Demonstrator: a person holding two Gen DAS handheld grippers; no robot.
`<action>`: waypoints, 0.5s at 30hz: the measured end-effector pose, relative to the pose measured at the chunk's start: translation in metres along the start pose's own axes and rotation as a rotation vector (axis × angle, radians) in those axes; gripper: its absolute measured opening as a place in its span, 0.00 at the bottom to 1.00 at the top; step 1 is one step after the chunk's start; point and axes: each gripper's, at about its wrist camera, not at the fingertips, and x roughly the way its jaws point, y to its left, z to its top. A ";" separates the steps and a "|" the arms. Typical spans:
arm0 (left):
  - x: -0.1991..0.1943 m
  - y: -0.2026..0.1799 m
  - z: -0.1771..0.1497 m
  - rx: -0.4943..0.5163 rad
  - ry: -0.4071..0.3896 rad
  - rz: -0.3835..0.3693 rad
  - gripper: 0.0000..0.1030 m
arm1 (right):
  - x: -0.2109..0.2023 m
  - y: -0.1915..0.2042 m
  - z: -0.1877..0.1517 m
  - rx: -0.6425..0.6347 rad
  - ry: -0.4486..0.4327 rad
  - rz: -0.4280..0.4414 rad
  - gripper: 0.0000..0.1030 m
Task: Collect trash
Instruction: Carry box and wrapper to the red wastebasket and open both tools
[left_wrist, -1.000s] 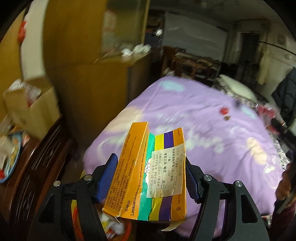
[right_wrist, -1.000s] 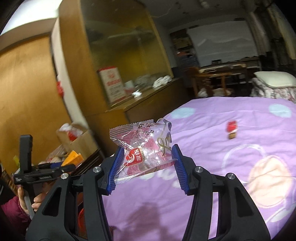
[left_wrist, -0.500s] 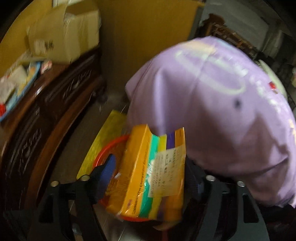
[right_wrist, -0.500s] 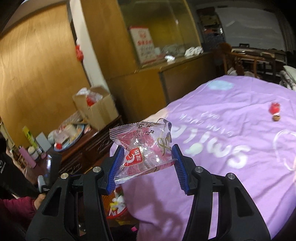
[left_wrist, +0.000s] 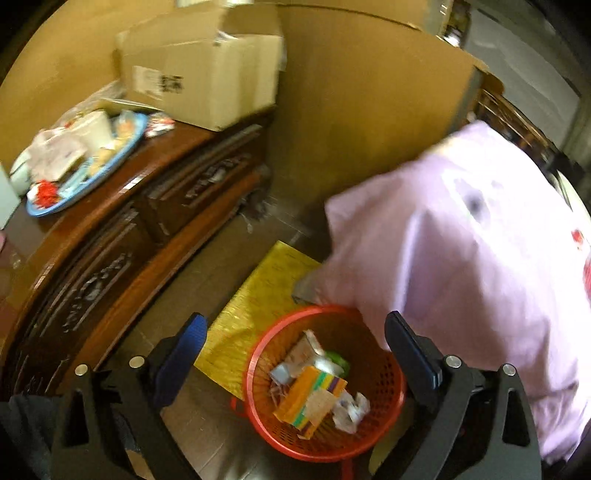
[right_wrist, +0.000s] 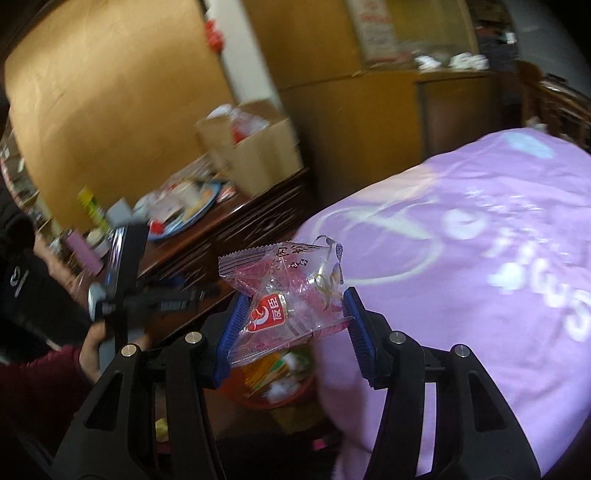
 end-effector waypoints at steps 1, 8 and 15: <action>-0.001 0.004 0.003 -0.008 -0.011 0.017 0.92 | 0.008 0.004 0.000 -0.008 0.016 0.011 0.52; -0.004 0.024 0.013 -0.055 -0.039 0.052 0.93 | 0.073 0.039 -0.008 -0.081 0.163 0.078 0.52; 0.011 0.034 0.010 -0.074 -0.005 0.043 0.93 | 0.123 0.058 -0.018 -0.143 0.273 0.080 0.54</action>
